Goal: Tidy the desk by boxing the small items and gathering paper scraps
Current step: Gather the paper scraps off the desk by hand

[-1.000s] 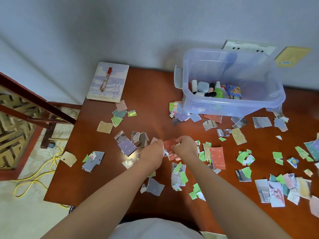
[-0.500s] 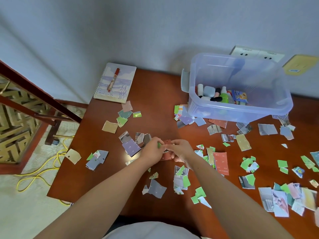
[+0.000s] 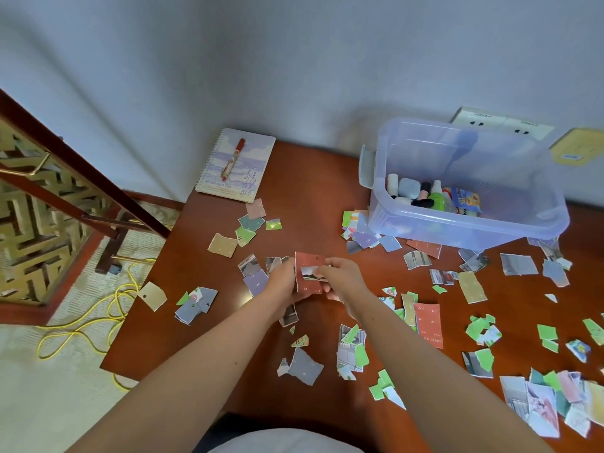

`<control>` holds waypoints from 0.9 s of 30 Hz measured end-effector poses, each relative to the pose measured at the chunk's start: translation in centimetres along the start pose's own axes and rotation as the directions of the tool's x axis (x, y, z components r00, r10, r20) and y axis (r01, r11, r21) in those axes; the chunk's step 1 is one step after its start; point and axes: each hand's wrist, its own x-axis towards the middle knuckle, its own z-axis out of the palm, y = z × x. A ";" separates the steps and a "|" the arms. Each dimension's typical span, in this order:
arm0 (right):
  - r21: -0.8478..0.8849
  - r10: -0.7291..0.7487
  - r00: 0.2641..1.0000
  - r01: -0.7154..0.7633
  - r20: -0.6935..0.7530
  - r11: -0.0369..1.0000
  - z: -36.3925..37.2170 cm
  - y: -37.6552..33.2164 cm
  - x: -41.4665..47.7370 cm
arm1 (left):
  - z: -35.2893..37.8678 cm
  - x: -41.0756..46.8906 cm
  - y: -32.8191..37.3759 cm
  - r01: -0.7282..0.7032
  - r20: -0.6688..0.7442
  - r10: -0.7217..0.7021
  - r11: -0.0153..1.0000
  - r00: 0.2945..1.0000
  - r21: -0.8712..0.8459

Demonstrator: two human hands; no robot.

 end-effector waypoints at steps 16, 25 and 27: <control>-0.282 -0.301 0.947 0.260 -0.111 0.923 3.4 -0.1 -0.5 | -1.9 0.1 -0.4 0.091 0.022 -0.089 0.918 0.996 -0.385; -0.284 -0.357 0.932 0.360 0.064 0.889 5.6 -1.4 -1.1 | -3.5 -0.3 0.3 0.058 -0.002 -0.063 0.922 0.998 -0.383; -0.273 -0.359 0.927 0.375 0.109 0.886 5.7 -1.7 -1.4 | -3.9 0.0 0.4 0.073 0.009 -0.076 0.915 0.997 -0.397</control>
